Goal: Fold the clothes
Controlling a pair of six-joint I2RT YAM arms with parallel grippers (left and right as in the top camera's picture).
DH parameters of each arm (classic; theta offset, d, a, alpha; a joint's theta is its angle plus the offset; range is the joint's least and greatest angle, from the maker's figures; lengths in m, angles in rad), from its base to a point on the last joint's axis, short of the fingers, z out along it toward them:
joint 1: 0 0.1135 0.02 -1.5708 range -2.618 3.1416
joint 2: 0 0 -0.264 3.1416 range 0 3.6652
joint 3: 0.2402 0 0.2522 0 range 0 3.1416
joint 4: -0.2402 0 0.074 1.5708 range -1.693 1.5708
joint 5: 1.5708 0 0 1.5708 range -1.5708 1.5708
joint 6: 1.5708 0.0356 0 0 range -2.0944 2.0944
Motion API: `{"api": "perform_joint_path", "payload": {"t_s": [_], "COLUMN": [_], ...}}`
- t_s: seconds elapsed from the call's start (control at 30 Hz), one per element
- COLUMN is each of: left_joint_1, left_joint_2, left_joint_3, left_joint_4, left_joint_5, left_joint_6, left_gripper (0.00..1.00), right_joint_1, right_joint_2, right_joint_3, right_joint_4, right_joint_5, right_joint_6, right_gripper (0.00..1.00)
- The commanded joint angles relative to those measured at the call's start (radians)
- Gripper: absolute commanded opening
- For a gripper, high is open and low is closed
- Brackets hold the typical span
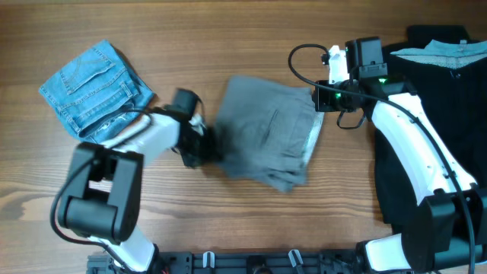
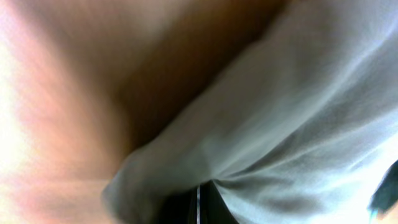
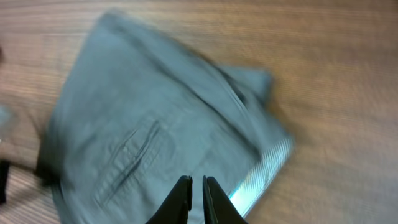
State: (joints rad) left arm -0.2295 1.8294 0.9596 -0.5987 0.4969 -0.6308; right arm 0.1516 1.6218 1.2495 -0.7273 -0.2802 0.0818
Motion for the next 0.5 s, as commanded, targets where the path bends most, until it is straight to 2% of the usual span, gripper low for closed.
{"api": "perform_joint_path", "payload": {"t_s": [0.0,0.07,0.17,0.23,0.3,0.37,0.4,0.43,0.47], "left_joint_1": [0.180,0.232,0.241,0.224,0.180,0.140,0.105,0.076,0.053], "left_joint_2": [0.047,0.047,0.047,0.046,0.042,0.043,0.045,0.047,0.048], "left_joint_3": [0.088,0.167,0.261,0.330,0.348,0.347,0.347,0.346,0.345], "left_joint_4": [0.058,0.069,0.057,-0.051,-0.159,-0.231,-0.287,-0.330,-0.361], "left_joint_5": [-0.222,-0.219,-0.173,-0.068,-0.002,-0.009,-0.050,-0.085,-0.108], "left_joint_6": [0.075,0.109,0.172,0.191,0.238,0.280,0.287,0.287,0.286], "left_gripper": [0.04,0.04,0.04,0.09,0.11,0.11,0.11,0.13,0.18], "right_joint_1": [0.025,0.034,0.053,0.078,0.098,0.100,0.098,0.095,0.091], "right_joint_2": [0.030,0.078,0.175,0.273,0.343,0.393,0.420,0.442,0.454], "right_joint_3": [0.001,0.001,0.001,0.001,0.001,0.001,0.001,0.001,0.001], "right_joint_4": [0.049,0.080,0.075,0.054,0.020,-0.019,-0.050,-0.080,-0.100], "right_joint_5": [-0.061,-0.063,-0.102,-0.205,-0.201,-0.104,0.008,0.104,0.153], "right_joint_6": [-0.060,-0.055,-0.062,-0.121,-0.116,-0.031,0.061,0.147,0.174], "right_gripper": [0.11,0.11,0.10,0.10,0.10,0.04,0.04,0.04,0.04]}}
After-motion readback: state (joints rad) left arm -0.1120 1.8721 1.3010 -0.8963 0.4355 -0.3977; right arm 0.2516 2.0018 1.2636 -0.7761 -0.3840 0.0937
